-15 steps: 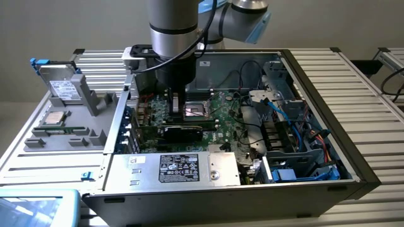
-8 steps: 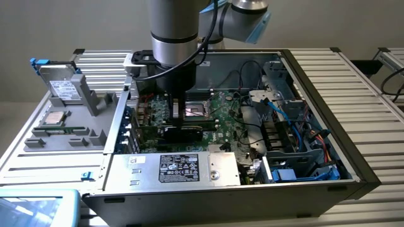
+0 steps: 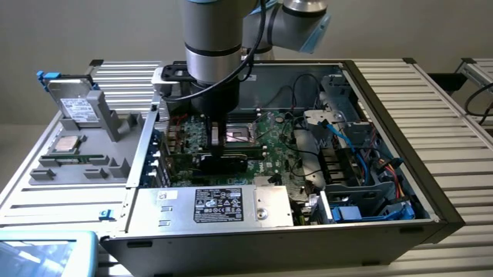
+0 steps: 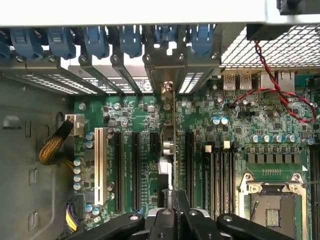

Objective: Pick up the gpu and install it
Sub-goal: 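Press down on the gpu until it lock into place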

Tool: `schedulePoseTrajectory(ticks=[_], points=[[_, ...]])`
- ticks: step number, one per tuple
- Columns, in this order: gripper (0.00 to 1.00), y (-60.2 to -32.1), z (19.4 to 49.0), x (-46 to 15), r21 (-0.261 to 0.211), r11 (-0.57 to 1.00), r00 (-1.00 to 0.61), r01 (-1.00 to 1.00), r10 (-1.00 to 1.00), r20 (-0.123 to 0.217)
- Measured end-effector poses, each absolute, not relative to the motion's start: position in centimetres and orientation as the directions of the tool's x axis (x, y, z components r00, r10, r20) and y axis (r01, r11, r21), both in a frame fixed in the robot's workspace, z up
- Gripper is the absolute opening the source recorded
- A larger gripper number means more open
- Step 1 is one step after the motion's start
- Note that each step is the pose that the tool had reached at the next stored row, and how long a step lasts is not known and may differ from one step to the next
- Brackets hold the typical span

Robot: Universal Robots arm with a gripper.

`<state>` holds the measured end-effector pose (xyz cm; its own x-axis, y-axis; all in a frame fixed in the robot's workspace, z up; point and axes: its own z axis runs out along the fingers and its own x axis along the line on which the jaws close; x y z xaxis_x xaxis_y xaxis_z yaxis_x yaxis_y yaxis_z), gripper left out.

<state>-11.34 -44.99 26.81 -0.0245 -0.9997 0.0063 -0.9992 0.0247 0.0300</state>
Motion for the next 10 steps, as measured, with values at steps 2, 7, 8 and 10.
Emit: schedulePoseTrajectory(ticks=[2,7,8,10], points=[[0.12,-45.0,27.8,-11.4,0.031,0.025,-0.024,-0.999,-1.0,0.008],[0.12,-45.0,30.0,-11.4,0.031,0.025,-0.025,-0.999,-1.0,0.008],[0.12,-45.0,30.1,-11.4,0.031,0.024,-0.024,-0.999,-1.0,0.008],[0.12,-45.0,30.1,-11.3,0.031,0.021,-0.021,-0.999,-1.0,0.008]])
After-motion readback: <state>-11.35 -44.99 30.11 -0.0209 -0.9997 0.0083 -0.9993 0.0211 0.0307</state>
